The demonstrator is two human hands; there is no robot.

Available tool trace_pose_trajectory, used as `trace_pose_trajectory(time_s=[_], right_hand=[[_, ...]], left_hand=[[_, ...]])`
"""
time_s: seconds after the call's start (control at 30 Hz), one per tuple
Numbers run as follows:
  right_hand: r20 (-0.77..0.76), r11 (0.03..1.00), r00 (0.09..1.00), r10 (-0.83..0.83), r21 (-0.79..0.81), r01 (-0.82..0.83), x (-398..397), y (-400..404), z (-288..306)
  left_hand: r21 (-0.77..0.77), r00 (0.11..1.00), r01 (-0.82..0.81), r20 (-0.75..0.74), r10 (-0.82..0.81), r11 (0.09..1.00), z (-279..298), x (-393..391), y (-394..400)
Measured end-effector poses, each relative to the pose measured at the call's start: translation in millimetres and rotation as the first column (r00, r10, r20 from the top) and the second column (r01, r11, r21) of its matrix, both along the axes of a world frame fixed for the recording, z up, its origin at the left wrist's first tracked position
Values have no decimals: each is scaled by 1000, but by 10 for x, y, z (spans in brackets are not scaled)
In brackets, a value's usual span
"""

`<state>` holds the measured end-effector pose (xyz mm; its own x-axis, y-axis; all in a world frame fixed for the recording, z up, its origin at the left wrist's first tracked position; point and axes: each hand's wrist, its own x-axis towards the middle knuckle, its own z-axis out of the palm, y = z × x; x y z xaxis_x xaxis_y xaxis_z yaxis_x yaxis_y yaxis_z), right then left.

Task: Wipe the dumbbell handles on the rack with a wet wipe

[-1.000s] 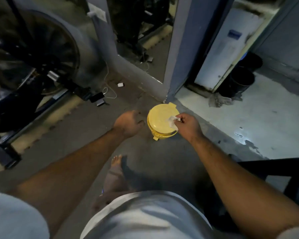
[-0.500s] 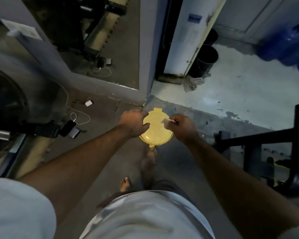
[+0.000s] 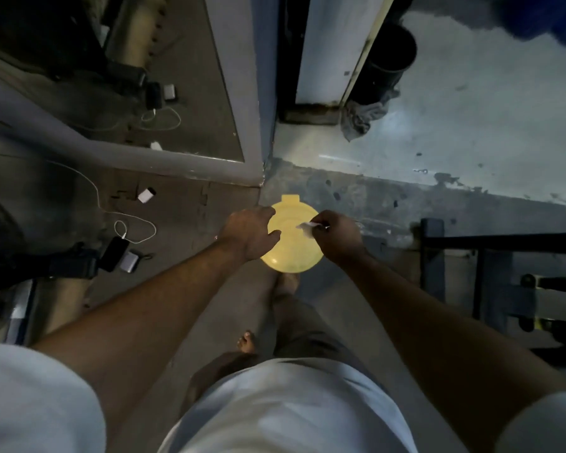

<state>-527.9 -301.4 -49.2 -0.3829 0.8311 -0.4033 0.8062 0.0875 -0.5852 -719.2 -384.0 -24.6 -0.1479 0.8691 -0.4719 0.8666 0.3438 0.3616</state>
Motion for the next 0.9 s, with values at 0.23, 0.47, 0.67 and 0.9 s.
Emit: trace_pose_trajectory(time_s=[0.23,0.47,0.67,0.9], right_hand=[[160,990,987,0,-137,23,-264,240,-586],[238,977,966,-105,-156,145,-428,205,-1212],[253,954,948,-194,-178,243,-500,95,-1624],[116,924,934,-337,-148,352,-438,-317,-1202]], left_hand=[[-121,996,-33,81,43,992,-613,-29,264],[-192,995,19,98,0,981,-1228,-116,317],[-229,994,-20,96,43,973,-1645,-170,271],[-134,965,-144,198,169,981,-1353,-114,8]])
